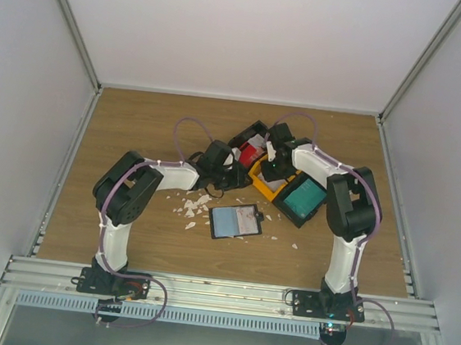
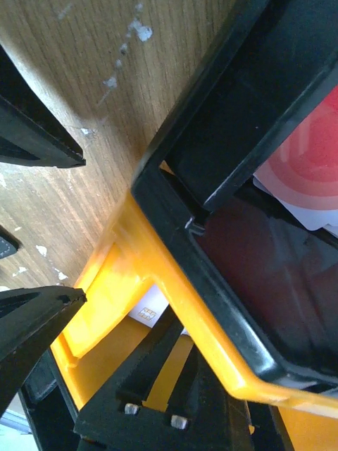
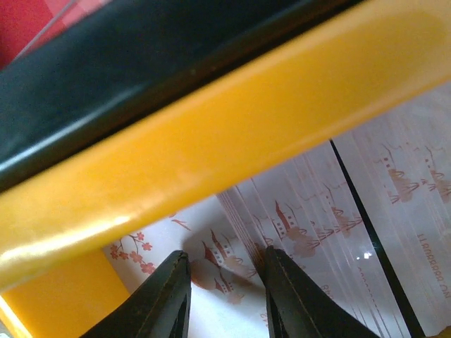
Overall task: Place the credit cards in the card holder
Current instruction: Pick up the credit card from the storage box.
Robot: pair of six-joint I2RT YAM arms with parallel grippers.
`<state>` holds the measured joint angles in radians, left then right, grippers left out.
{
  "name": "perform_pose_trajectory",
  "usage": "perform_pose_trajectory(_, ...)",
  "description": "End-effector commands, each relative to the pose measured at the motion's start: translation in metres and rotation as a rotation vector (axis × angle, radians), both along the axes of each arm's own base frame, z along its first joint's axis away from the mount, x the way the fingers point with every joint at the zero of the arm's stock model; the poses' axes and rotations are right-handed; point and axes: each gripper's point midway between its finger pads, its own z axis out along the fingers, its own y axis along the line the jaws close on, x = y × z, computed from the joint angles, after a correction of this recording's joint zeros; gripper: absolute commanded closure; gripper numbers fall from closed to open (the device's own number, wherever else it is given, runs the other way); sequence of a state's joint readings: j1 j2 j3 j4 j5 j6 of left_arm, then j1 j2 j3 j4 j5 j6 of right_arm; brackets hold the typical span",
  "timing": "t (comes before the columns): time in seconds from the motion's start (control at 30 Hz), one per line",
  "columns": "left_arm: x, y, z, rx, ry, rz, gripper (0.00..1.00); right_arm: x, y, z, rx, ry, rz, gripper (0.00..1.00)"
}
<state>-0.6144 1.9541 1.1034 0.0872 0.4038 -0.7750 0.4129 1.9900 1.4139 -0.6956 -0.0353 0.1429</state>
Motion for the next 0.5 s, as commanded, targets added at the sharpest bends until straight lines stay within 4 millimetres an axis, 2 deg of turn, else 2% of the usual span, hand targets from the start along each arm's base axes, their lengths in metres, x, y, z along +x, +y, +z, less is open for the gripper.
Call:
perform_pose_trajectory(0.0, 0.012, -0.008, 0.003, -0.03, -0.028, -0.006, 0.53, -0.002, 0.003, 0.008, 0.04, 0.011, 0.015, 0.71)
perform_pose_trajectory(0.47, 0.012, -0.013, -0.006, -0.031, -0.014, -0.023, 0.6, -0.015, 0.016, 0.046, 0.142, -0.012, 0.061, 0.73)
